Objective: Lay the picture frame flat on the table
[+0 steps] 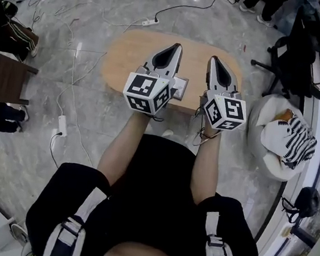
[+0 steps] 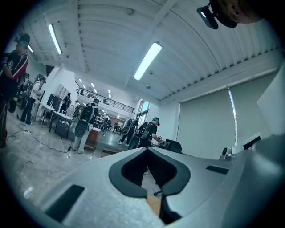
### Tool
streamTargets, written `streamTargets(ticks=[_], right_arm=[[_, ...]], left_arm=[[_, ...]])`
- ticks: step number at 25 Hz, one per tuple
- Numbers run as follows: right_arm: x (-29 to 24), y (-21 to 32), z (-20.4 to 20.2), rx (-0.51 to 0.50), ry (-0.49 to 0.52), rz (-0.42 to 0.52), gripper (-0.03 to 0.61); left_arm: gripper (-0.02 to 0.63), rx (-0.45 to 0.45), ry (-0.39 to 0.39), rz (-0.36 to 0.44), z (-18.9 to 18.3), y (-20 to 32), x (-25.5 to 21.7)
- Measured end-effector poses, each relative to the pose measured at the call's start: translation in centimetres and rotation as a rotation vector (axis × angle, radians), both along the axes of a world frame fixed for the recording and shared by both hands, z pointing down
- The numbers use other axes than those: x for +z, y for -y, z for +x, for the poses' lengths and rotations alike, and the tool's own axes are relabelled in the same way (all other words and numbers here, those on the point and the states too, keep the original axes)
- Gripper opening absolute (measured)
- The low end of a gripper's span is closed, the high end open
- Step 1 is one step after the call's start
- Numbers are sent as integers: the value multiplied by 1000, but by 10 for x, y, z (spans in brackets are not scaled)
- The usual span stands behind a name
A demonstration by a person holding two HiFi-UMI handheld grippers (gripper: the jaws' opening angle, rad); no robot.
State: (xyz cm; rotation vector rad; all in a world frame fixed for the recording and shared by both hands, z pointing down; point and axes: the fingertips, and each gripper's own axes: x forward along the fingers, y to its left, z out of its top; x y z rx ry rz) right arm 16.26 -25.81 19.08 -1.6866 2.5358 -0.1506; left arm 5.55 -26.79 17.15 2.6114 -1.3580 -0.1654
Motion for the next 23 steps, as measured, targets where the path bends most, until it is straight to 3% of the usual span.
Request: streamTargets(ticks=[7, 23], right_arm=[[-8, -10, -3, -4, -43, 29, 11], [1, -3, -16, -48, -38, 29, 11]], left_arm=[[8, -19, 31, 13, 4, -12, 1], [8, -58, 29, 11, -11, -10, 5]])
